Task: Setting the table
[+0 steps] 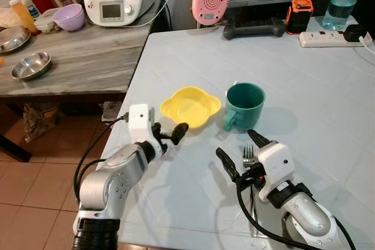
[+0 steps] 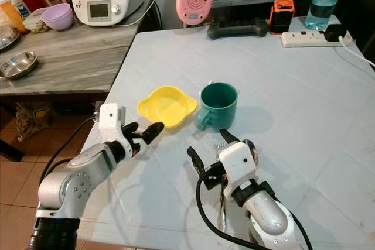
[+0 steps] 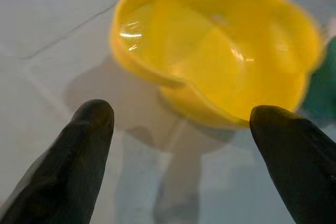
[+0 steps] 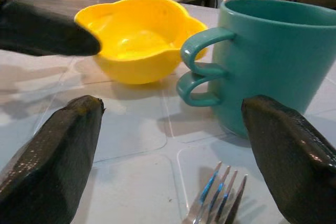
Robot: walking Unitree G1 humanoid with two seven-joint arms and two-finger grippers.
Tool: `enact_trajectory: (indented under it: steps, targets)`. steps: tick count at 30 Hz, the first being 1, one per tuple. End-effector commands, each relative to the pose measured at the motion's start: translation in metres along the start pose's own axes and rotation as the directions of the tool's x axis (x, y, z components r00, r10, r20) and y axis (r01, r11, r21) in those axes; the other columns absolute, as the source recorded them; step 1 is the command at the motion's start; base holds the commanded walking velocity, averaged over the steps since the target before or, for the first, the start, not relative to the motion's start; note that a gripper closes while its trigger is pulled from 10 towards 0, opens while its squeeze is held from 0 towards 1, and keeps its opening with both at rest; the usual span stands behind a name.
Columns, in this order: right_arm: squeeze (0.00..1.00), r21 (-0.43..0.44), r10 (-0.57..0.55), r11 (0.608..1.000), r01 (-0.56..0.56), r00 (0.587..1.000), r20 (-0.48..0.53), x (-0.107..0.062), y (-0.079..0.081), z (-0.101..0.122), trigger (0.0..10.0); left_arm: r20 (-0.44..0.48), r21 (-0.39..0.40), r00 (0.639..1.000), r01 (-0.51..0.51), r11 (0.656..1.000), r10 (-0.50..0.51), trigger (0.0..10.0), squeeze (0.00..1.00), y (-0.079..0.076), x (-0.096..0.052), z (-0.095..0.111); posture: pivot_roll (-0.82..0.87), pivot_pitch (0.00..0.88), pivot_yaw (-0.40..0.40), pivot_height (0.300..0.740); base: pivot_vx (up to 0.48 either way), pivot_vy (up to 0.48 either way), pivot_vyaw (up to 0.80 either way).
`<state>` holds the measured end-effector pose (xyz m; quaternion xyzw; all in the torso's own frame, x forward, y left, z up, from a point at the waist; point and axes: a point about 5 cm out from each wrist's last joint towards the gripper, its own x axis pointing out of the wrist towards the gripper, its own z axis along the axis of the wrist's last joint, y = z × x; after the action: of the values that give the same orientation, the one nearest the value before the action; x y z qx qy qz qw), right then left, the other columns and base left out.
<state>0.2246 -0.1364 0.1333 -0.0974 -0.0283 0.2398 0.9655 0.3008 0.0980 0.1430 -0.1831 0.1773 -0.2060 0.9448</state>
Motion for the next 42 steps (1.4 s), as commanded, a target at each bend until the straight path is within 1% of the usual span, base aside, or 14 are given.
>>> enact_trajectory:
  steps: [1, 4, 10, 13, 15, 17, 18, 20, 22, 23, 28, 32, 35, 42]
  targets:
    - [0.0, 0.003, 0.02, 1.0, -0.02, 1.0, 0.009, 0.001, 0.005, 0.002, 10.0, -0.001, -0.029, 1.0, -0.011, 1.0, 0.011, 10.0, 0.0, 0.001, -0.002, 0.007, -0.25, 0.135, 0.178, 0.74, 0.0, 0.0, 0.0]
    - [0.0, 0.004, 0.02, 1.0, -0.02, 1.0, 0.009, 0.001, 0.006, 0.002, 10.0, 0.0, -0.062, 1.0, -0.008, 0.998, 0.008, 10.0, 0.0, -0.001, -0.001, 0.011, -0.25, 0.137, 0.181, 0.74, 0.0, 0.0, 0.0]
    - [0.0, 0.007, 0.019, 1.0, -0.019, 1.0, 0.007, 0.003, 0.008, -0.001, 10.0, -0.032, -0.213, 0.998, -0.055, 0.976, 0.049, 10.0, 0.0, -0.002, 0.001, 0.016, -0.24, 0.134, 0.184, 0.74, 0.0, 0.0, 0.0]
    - [0.0, 0.003, 0.027, 1.0, -0.027, 1.0, 0.01, 0.006, 0.009, -0.001, 10.0, -0.053, -0.254, 0.997, -0.071, 0.965, 0.059, 10.0, 0.0, -0.001, 0.002, 0.017, -0.24, 0.134, 0.184, 0.74, 0.0, 0.0, 0.0]
    - [0.0, -0.003, 0.031, 1.0, -0.031, 0.999, 0.013, 0.006, 0.009, -0.001, 10.0, -0.057, -0.231, 0.995, -0.09, 0.969, 0.079, 10.0, 0.0, 0.002, 0.002, 0.017, -0.24, 0.134, 0.184, 0.74, 0.0, 0.0, 0.0]
    - [0.0, -0.003, 0.031, 1.0, -0.031, 0.999, 0.013, 0.007, 0.009, -0.001, 10.0, -0.045, -0.181, 0.993, -0.112, 0.977, 0.105, 10.0, 0.0, 0.006, 0.001, 0.018, -0.24, 0.134, 0.184, 0.74, 0.0, 0.0, 0.0]
    - [0.0, -0.003, 0.031, 1.0, -0.031, 0.999, 0.013, 0.007, 0.009, -0.001, 10.0, -0.045, -0.181, 0.993, -0.112, 0.977, 0.105, 10.0, 0.0, 0.006, 0.001, 0.018, -0.24, 0.134, 0.184, 0.74, 0.0, 0.0, 0.0]
    - [0.0, -0.003, 0.032, 0.999, -0.032, 0.999, 0.015, 0.008, 0.01, -0.001, 10.0, 0.035, -0.141, 0.993, -0.107, 0.984, 0.113, 10.0, 0.0, 0.006, 0.001, 0.03, -0.24, 0.137, 0.184, 0.74, 0.0, 0.0, 0.0]
    - [0.0, -0.002, 0.033, 0.999, -0.033, 0.999, 0.016, 0.008, 0.011, -0.001, 10.0, 0.064, -0.122, 0.99, -0.117, 0.986, 0.125, 10.0, 0.0, 0.006, 0.0, 0.037, -0.24, 0.137, 0.184, 0.74, 0.0, 0.0, 0.0]
    - [0.0, -0.003, 0.035, 0.999, -0.034, 0.999, 0.017, 0.009, 0.011, -0.001, 10.0, 0.06, -0.141, 0.99, -0.121, 0.983, 0.13, 10.0, 0.0, 0.005, 0.002, 0.041, -0.23, 0.135, 0.181, 0.74, 0.0, 0.0, 0.0]
    - [0.0, -0.008, 0.043, 0.999, -0.043, 0.999, 0.021, 0.011, 0.012, -0.001, 10.0, 0.05, -0.133, 0.992, -0.108, 0.985, 0.115, 10.0, 0.0, 0.001, 0.009, 0.043, -0.23, 0.135, 0.178, 0.74, 0.0, 0.0, 0.0]
    - [0.0, -0.012, 0.052, 0.999, -0.052, 0.998, 0.023, 0.012, 0.013, -0.001, 10.0, 0.02, -0.126, 0.998, -0.053, 0.991, 0.056, 10.0, 0.0, -0.016, 0.017, 0.037, -0.23, 0.135, 0.172, 0.74, 0.0, 0.0, 0.0]
    - [0.0, -0.013, 0.054, 0.998, -0.054, 0.998, 0.024, 0.012, 0.013, 0.0, 10.0, -0.004, -0.114, 0.999, -0.044, 0.993, 0.044, 10.0, 0.0, -0.021, 0.021, 0.032, -0.23, 0.135, 0.172, 0.74, 0.0, 0.0, 0.0]
    - [0.0, -0.014, 0.053, 0.998, -0.053, 0.998, 0.026, 0.012, 0.014, 0.0, 10.0, -0.046, -0.144, 0.996, -0.082, 0.986, 0.076, 10.0, 0.0, -0.018, 0.027, 0.02, -0.24, 0.138, 0.177, 0.74, 0.0, 0.0, 0.0]
